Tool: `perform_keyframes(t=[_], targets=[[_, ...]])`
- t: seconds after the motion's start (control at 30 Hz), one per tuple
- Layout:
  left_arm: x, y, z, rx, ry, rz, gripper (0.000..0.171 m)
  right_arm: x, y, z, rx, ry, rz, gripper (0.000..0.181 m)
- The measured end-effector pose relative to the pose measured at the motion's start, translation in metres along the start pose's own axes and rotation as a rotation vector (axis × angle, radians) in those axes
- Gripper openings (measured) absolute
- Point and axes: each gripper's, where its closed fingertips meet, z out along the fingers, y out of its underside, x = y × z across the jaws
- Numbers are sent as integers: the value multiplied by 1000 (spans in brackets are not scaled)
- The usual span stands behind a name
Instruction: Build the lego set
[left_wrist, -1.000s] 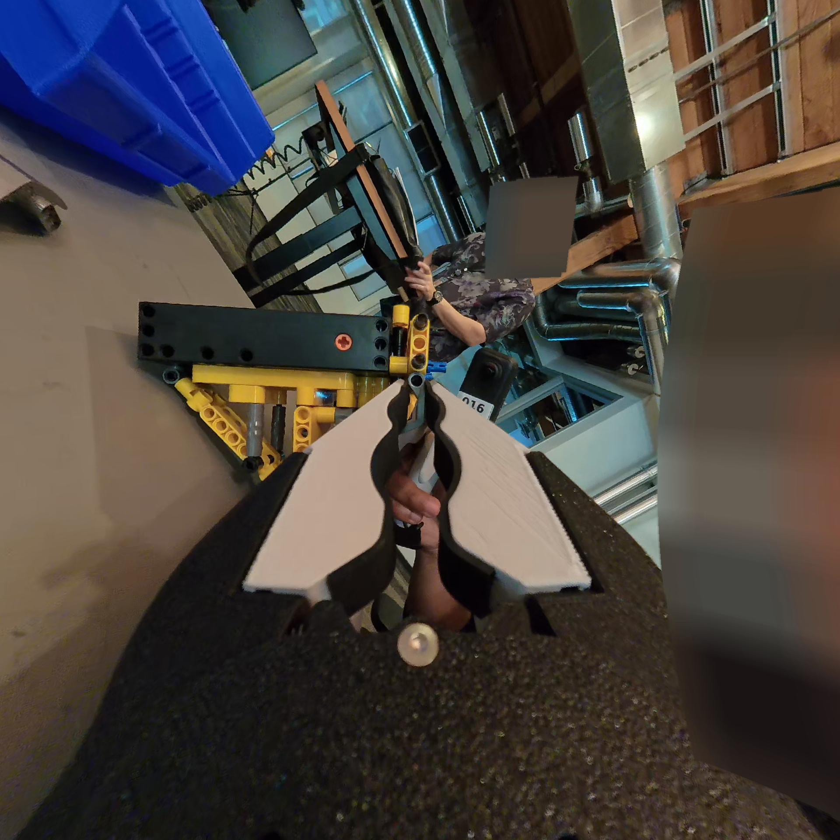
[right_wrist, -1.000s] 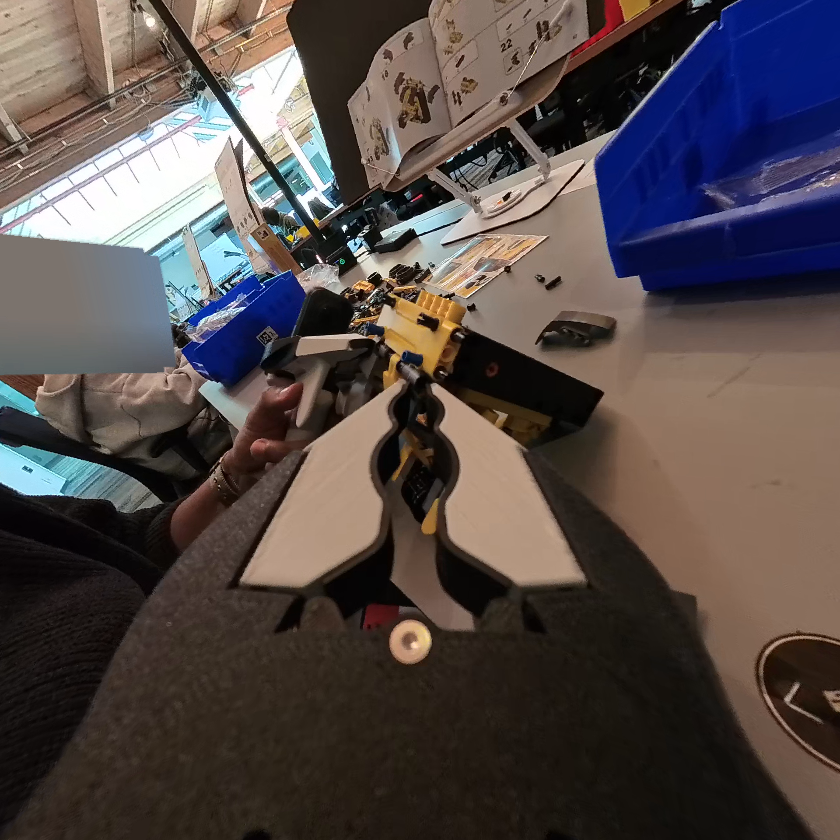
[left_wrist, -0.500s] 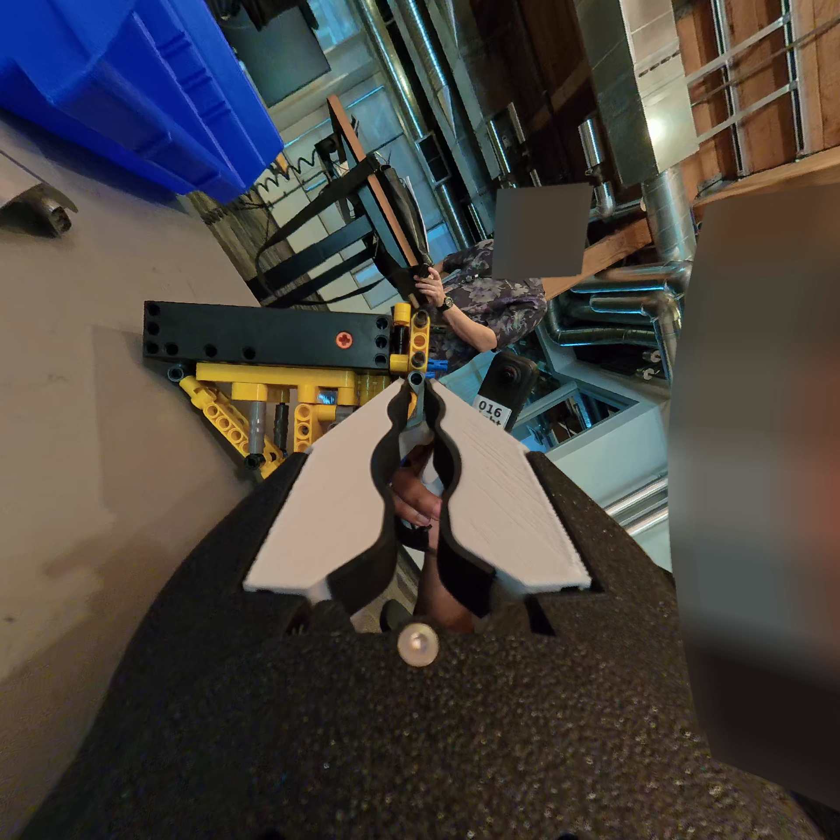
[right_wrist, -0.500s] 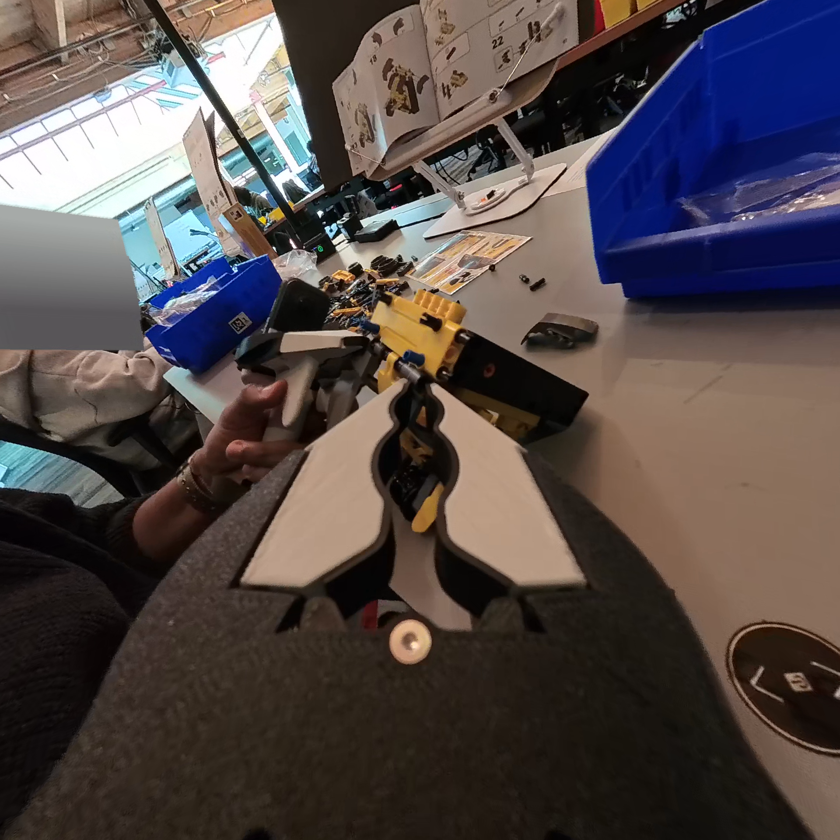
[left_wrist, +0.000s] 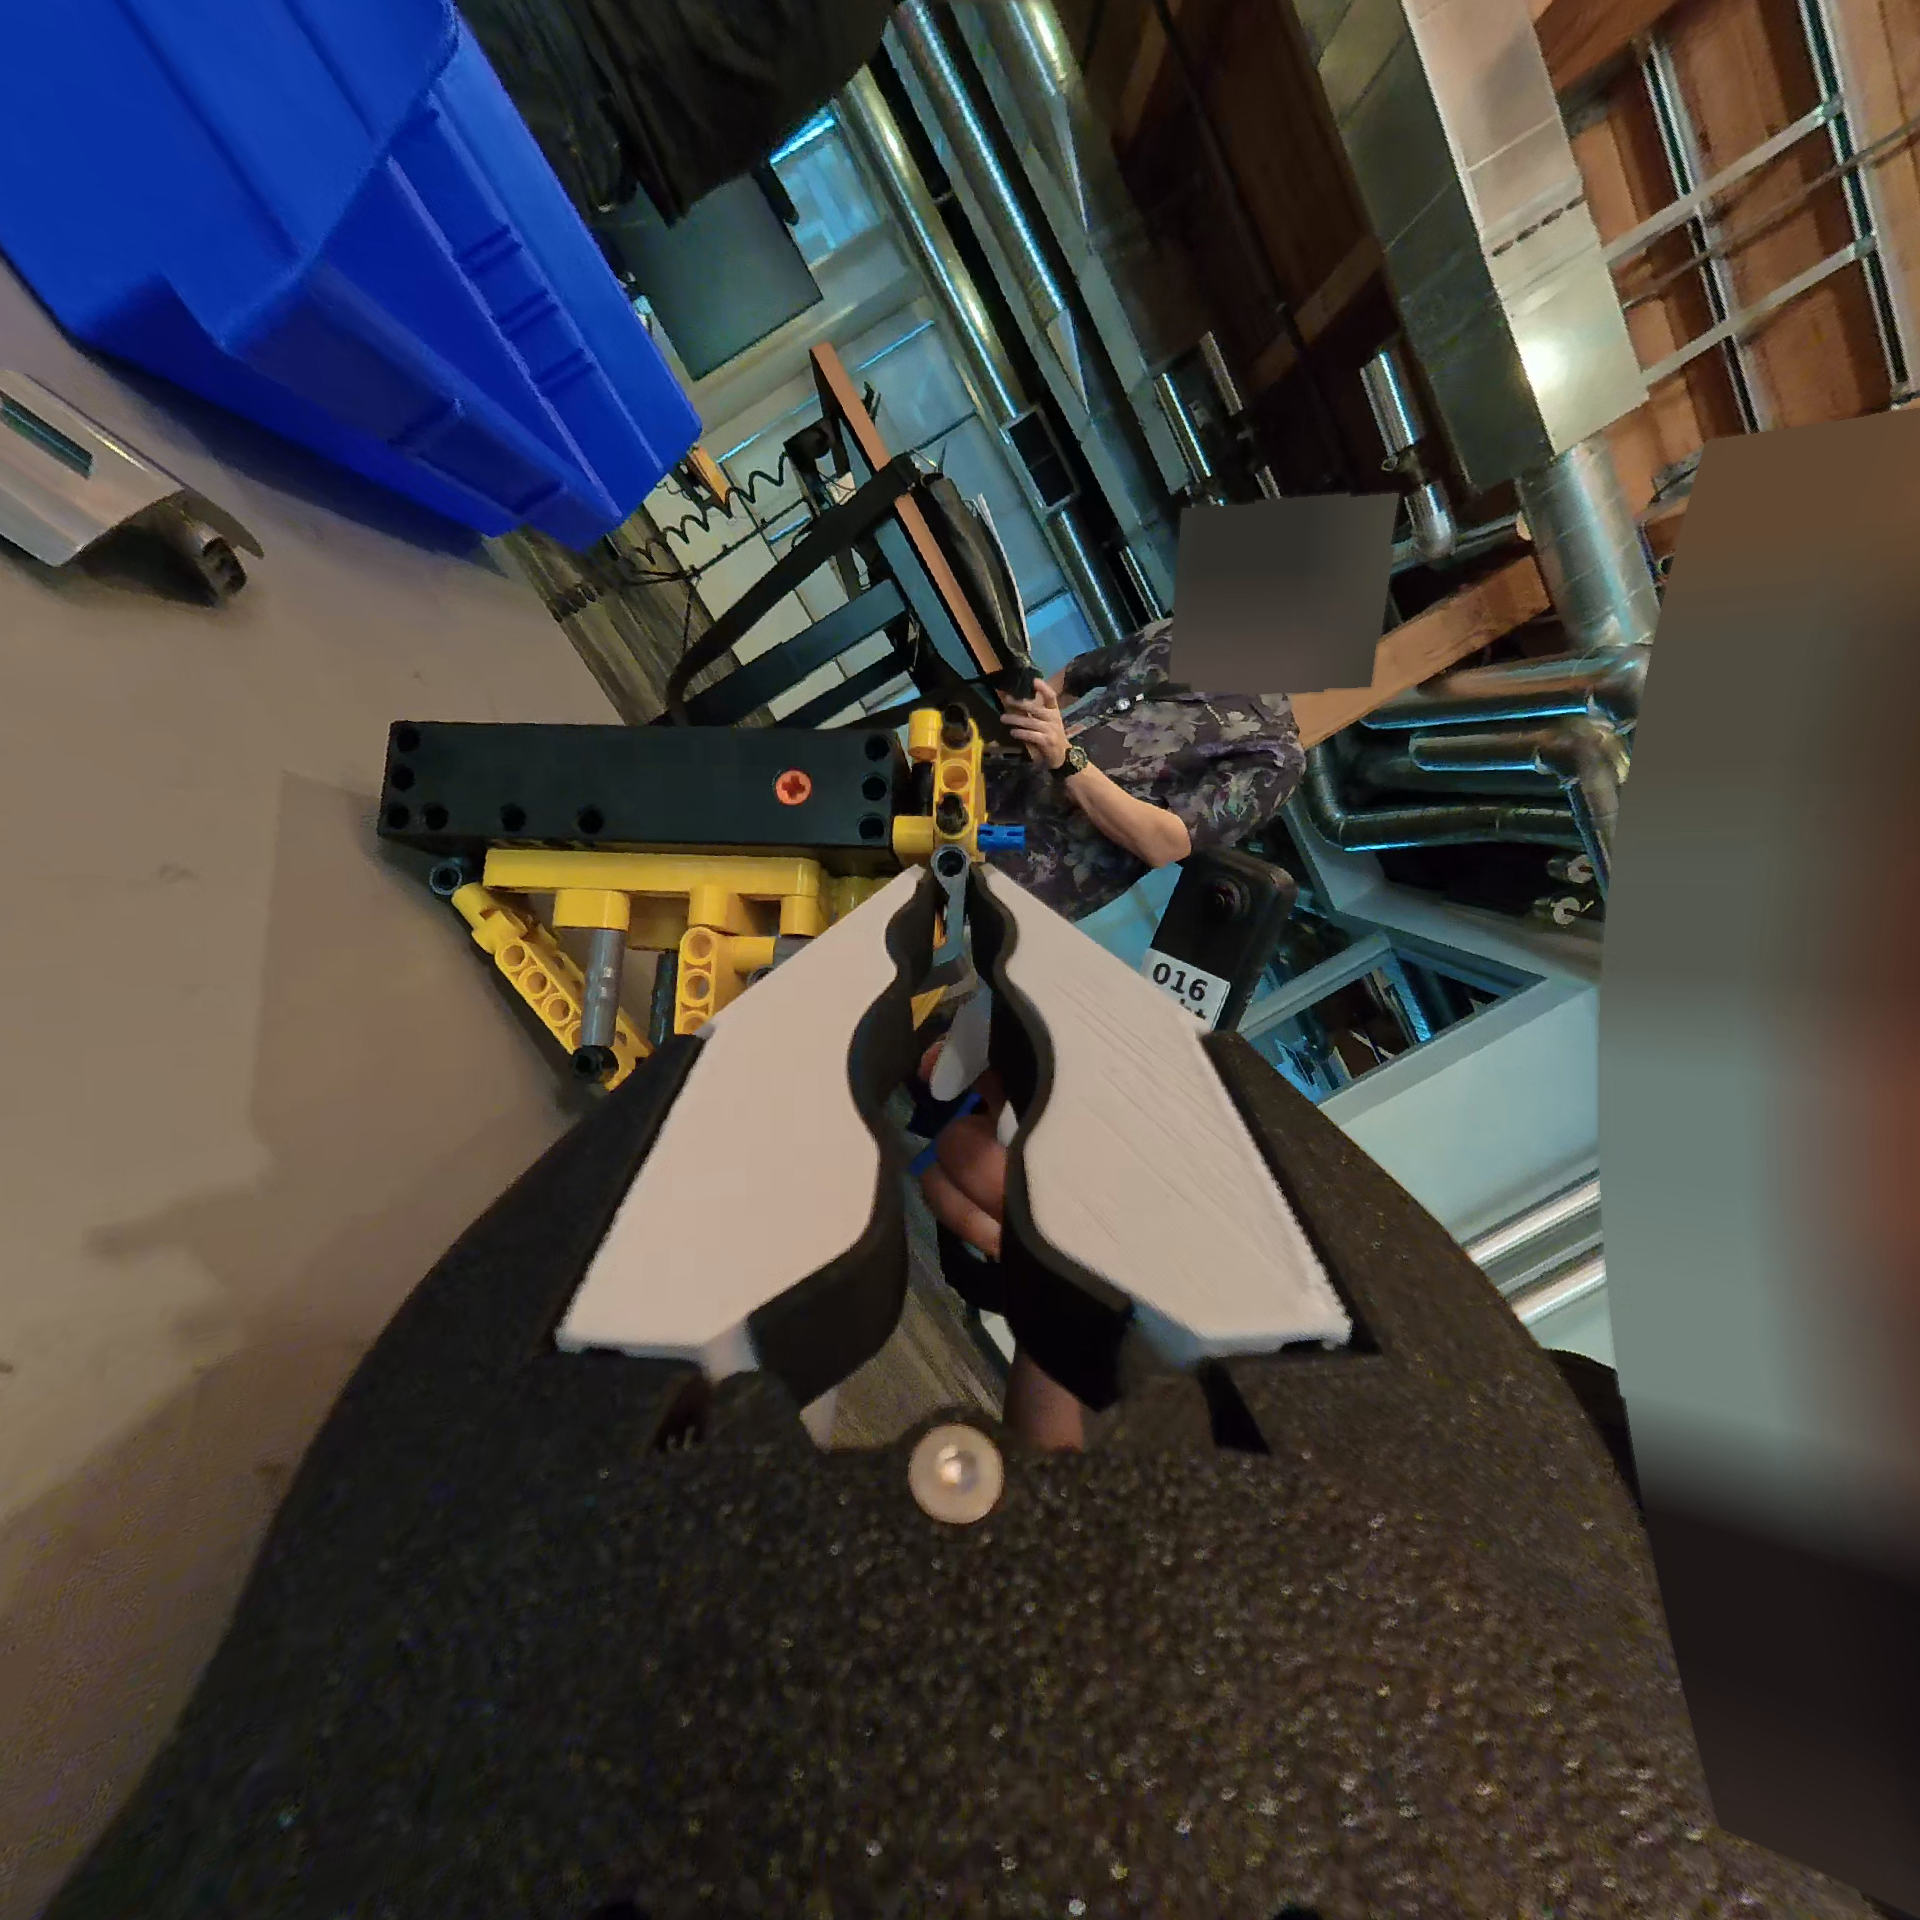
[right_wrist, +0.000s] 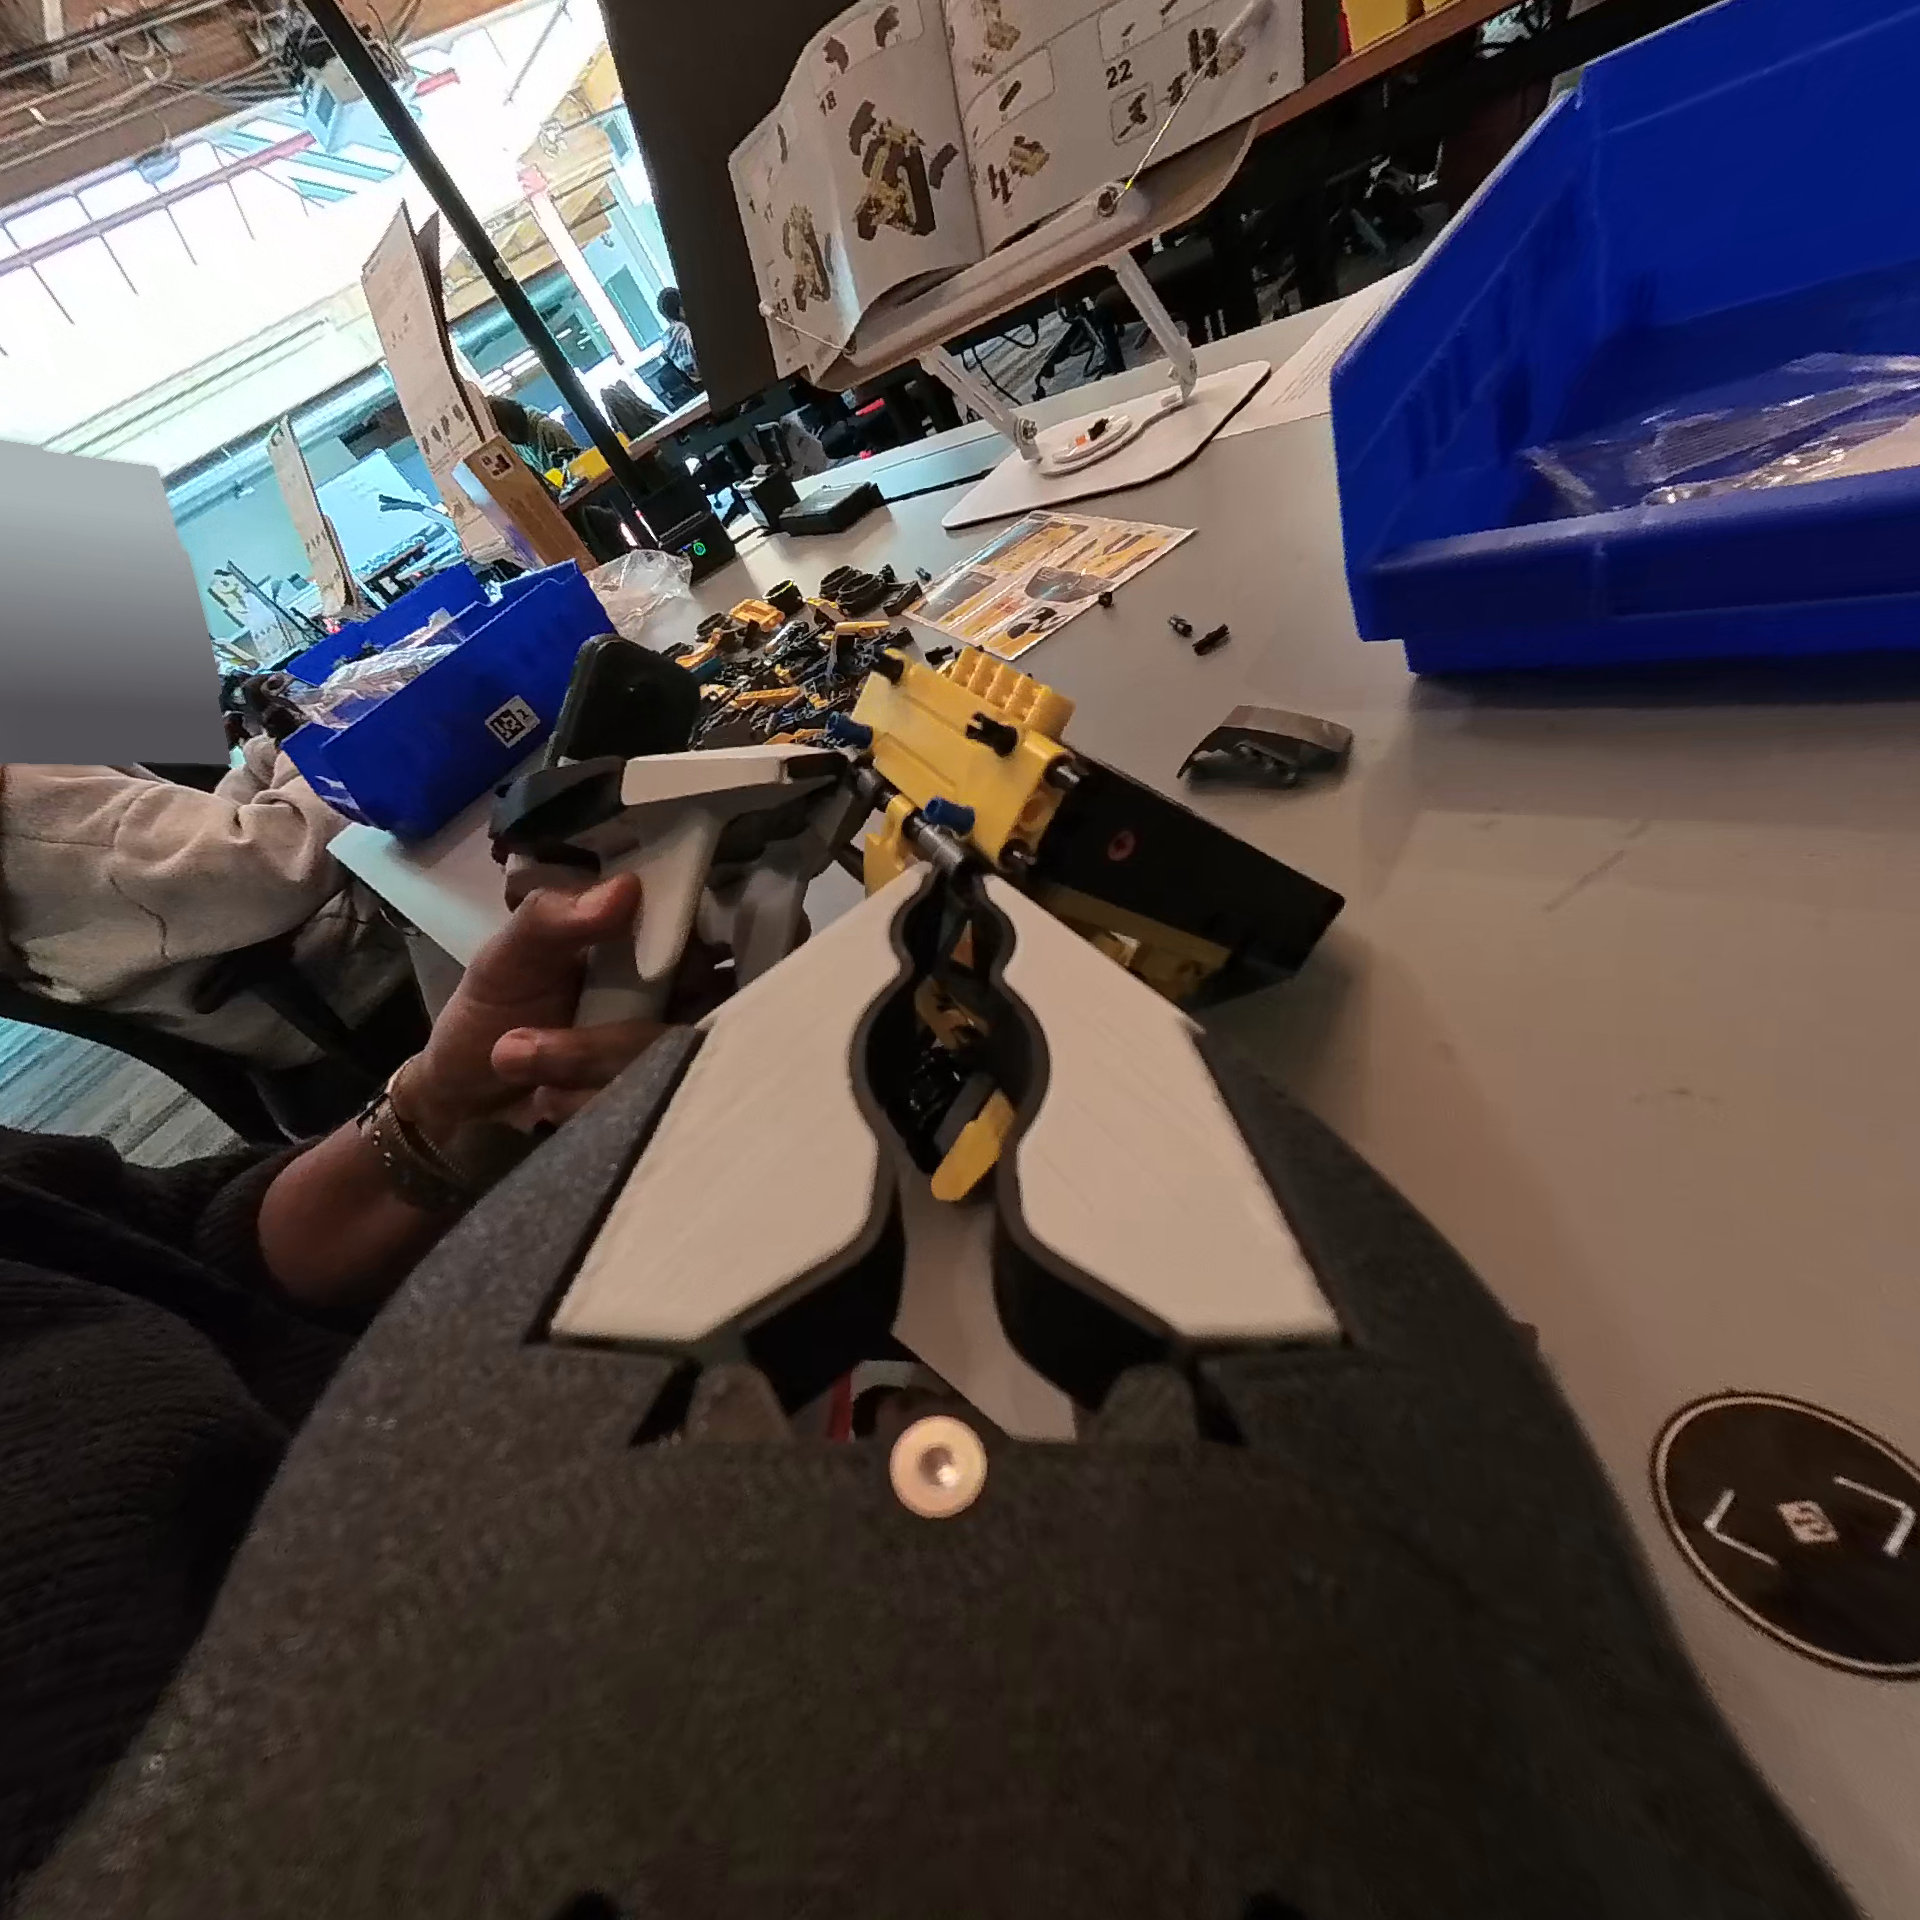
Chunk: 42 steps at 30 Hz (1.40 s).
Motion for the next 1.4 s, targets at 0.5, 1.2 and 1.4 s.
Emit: perform_keyframes(t=[0.5, 1.2, 1.4], targets=[[1, 2, 0, -54, 5, 48, 6, 1, 0, -1, -4, 3, 1, 4], [2, 2, -1, -23, 32, -22, 5, 3, -2, 0, 29, -5, 24, 4], [3, 2, -2, -19, 47, -51, 5, 2, -2, 0, 35, -12, 33, 3]])
